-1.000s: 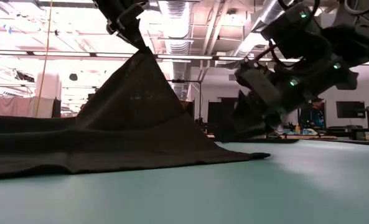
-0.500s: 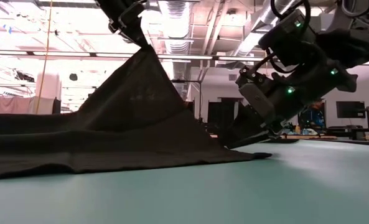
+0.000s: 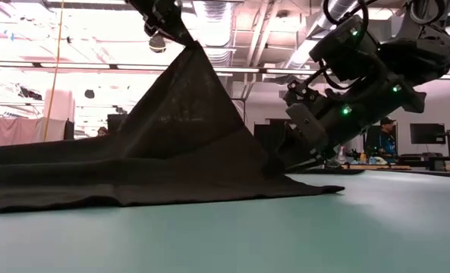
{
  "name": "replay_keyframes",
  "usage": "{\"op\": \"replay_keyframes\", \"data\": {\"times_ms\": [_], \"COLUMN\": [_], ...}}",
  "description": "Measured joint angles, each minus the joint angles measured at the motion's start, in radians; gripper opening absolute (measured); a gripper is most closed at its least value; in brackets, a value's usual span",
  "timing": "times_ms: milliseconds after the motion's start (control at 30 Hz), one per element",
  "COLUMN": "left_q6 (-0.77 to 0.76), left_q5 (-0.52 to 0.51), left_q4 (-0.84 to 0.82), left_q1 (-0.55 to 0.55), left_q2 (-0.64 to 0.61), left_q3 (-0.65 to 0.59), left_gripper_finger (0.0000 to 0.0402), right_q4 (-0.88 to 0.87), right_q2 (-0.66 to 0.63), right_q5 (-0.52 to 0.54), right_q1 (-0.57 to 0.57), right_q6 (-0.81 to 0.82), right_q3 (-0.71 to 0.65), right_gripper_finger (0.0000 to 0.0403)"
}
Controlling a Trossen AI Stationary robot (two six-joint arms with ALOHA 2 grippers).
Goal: Roll towel
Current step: Fold the brown towel
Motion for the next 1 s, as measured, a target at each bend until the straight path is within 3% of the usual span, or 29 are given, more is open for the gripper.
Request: {"op": "replay_keyframes", "data": {"times_ms": [300, 500, 800, 1000], "left_q6": [0.075, 0.139, 0.225, 0.257], "left_q5": [0.085, 0.112, 0.111, 0.054], "left_q4": [-0.002, 0.029, 0.175, 0.174], "left_q1": [0.000, -0.002, -0.051, -0.071], "left_q2": [0.021, 0.131, 0.217, 0.169], "left_q3": [0.000, 0.000, 0.000, 0.000], "left_gripper_finger": [0.0000, 0.0000, 0.0000, 0.0000], "right_q4": [-0.094, -0.024, -0.038, -0.027], "right_q2": [-0.178, -0.281, -0.253, -0.247], "right_q5": [0.012, 0.008, -0.013, -0.153], "right_q1": [-0.035, -0.089, -0.163, -0.203], "right_q6": [-0.167, -0.357, -0.550, -0.566], "right_q3": [0.000, 0.018, 0.097, 0.146], "right_gripper_finger": [0.0222, 0.0222, 0.0222, 0.0222]}}
